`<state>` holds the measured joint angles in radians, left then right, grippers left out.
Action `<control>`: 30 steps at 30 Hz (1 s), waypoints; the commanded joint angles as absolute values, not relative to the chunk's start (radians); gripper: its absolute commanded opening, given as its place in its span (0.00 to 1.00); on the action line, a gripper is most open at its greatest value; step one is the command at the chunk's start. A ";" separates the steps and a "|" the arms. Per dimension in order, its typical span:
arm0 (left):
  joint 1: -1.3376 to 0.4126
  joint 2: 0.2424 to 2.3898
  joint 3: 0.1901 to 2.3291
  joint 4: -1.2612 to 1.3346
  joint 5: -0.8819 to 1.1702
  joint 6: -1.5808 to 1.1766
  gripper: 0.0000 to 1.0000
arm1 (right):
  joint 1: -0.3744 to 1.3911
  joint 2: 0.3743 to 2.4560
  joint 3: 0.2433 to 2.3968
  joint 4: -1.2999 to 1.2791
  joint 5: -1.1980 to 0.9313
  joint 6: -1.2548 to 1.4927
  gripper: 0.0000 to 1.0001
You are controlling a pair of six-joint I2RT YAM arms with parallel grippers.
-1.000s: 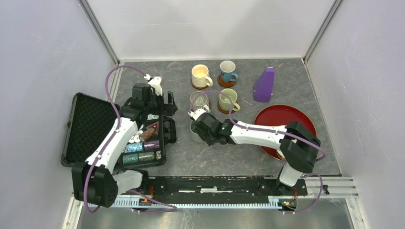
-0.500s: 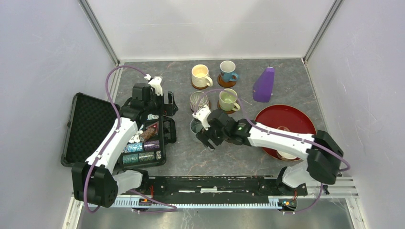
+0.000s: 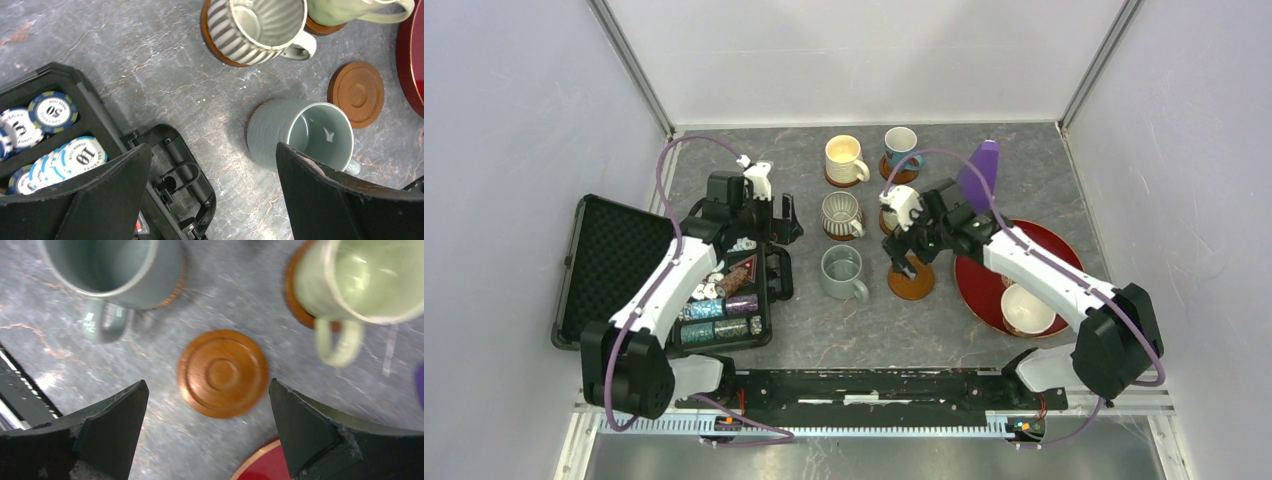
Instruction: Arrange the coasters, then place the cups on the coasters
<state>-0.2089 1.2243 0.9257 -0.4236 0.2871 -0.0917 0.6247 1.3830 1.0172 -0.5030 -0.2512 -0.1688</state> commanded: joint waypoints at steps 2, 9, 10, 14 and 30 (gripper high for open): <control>-0.206 1.292 1.011 -0.423 0.417 -0.003 1.00 | 0.471 1.324 1.156 -0.726 -0.247 -0.386 0.98; -0.207 1.332 1.050 -0.417 0.440 0.070 1.00 | 0.091 1.303 1.152 -0.979 -0.243 -0.666 0.92; -0.207 1.340 1.053 -0.416 0.437 0.073 1.00 | 0.030 1.307 1.151 -1.004 -0.245 -0.709 0.92; -0.207 1.369 1.064 -0.406 0.436 0.071 1.00 | -0.249 1.341 1.176 -1.107 -0.288 -0.879 0.89; -0.208 1.476 1.130 -0.475 0.494 0.098 1.00 | -0.654 1.364 1.084 -1.126 -0.100 -1.343 0.84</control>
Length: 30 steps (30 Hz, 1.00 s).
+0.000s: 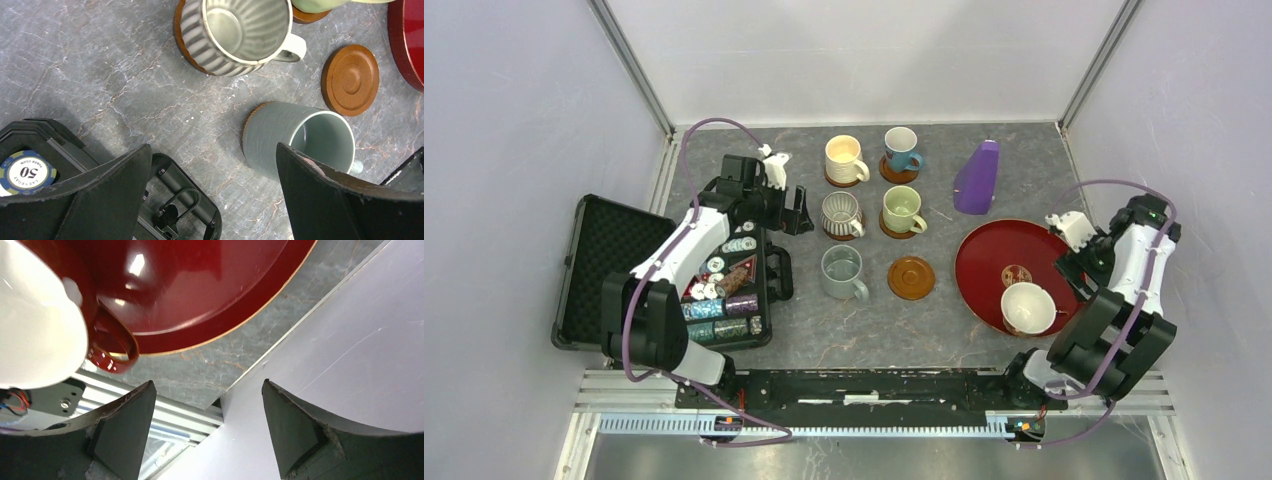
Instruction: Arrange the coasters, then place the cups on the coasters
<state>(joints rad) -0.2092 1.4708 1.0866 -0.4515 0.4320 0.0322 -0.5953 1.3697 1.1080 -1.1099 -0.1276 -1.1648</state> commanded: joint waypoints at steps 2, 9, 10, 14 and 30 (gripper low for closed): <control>-0.207 1.471 1.132 -0.482 0.500 0.106 1.00 | -0.672 1.367 1.083 -1.154 -0.127 -1.410 0.83; -0.206 1.493 1.202 -0.530 0.519 0.140 1.00 | -0.680 1.313 0.961 -1.239 -0.181 -1.655 0.81; -0.206 1.504 1.217 -0.531 0.520 0.139 1.00 | -0.679 1.300 0.930 -1.237 -0.180 -1.683 0.81; -0.206 1.532 1.266 -0.535 0.510 0.124 1.00 | -0.676 1.286 0.889 -1.215 -0.219 -1.739 0.81; -0.206 1.546 1.295 -0.523 0.462 0.124 1.00 | -0.516 1.326 0.872 -1.155 -0.318 -1.769 0.63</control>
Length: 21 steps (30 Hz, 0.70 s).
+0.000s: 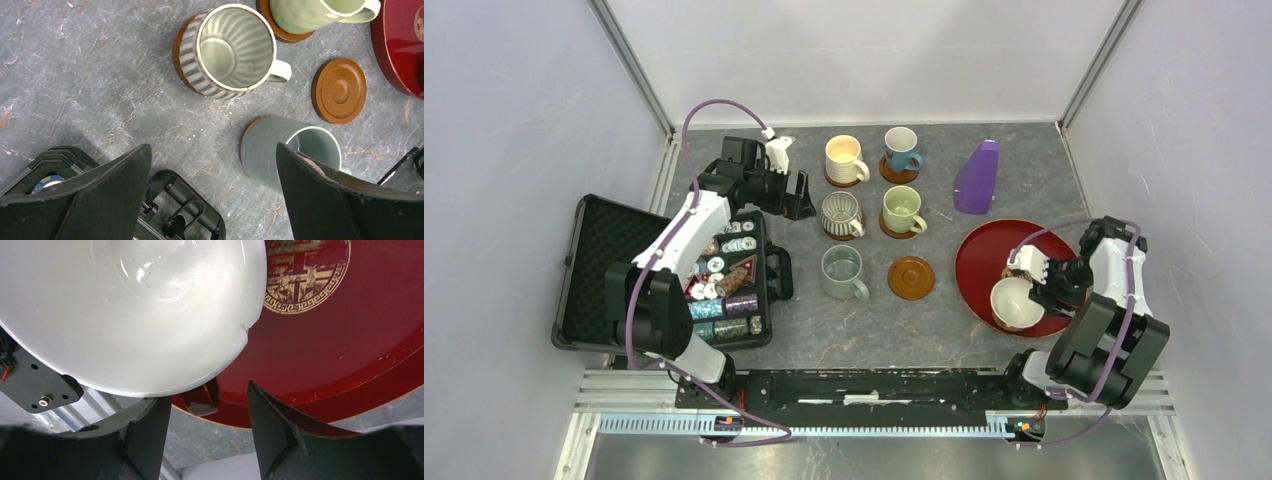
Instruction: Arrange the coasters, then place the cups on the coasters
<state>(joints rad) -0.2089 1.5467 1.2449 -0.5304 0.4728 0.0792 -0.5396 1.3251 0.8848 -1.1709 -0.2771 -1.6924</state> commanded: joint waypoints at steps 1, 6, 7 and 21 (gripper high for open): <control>-0.206 1.545 1.296 -0.523 0.459 0.130 1.00 | -0.514 1.332 0.871 -1.155 -0.318 -1.769 0.60; -0.206 1.557 1.308 -0.522 0.451 0.132 1.00 | -0.510 1.350 0.888 -1.145 -0.337 -1.741 0.37; -0.206 1.559 1.311 -0.519 0.451 0.130 1.00 | -0.509 1.350 0.892 -1.139 -0.351 -1.729 0.33; -0.206 1.550 1.292 -0.493 0.423 0.103 1.00 | -0.465 1.286 1.044 -1.066 -0.564 -1.357 0.00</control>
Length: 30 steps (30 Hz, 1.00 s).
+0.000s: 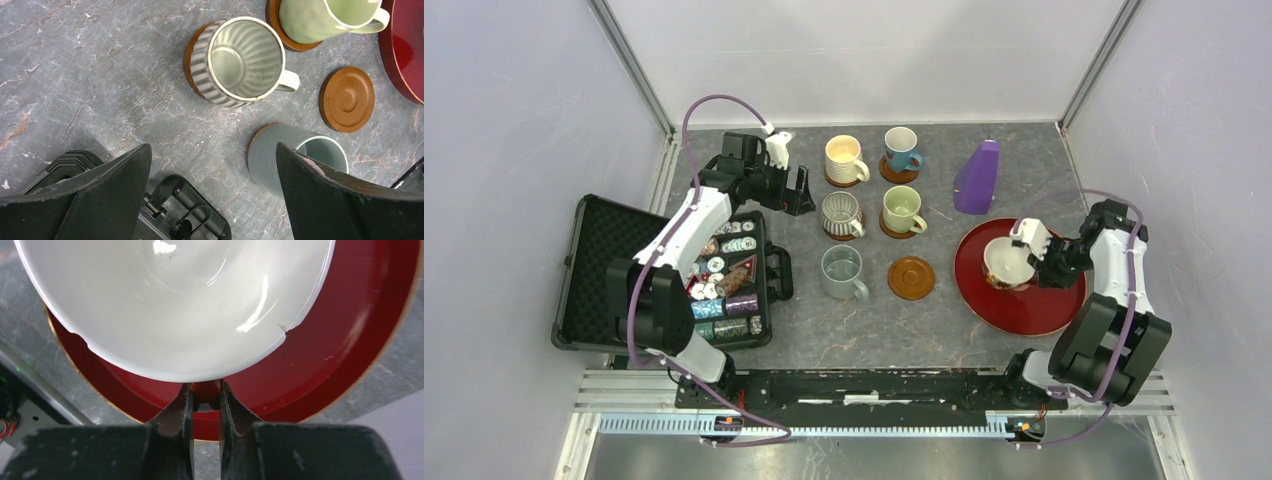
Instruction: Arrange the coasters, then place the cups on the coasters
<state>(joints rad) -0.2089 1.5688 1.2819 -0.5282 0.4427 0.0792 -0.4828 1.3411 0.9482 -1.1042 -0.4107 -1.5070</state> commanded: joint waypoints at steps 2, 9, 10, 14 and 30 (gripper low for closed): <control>-0.206 1.541 1.280 -0.478 0.419 0.095 1.00 | -0.439 1.249 1.045 -1.021 -0.592 -1.265 0.00; -0.206 1.519 1.238 -0.444 0.405 0.074 1.00 | -0.159 1.084 0.950 -0.717 -0.468 -0.720 0.00; -0.206 1.513 1.231 -0.440 0.403 0.074 1.00 | -0.115 1.076 0.937 -0.698 -0.449 -0.655 0.00; -0.206 1.492 1.204 -0.434 0.397 0.074 1.00 | 0.056 1.076 0.886 -0.661 -0.390 -0.521 0.00; -0.205 1.400 1.141 -0.456 0.368 0.110 1.00 | 0.535 1.108 0.762 -0.554 -0.060 -0.157 0.00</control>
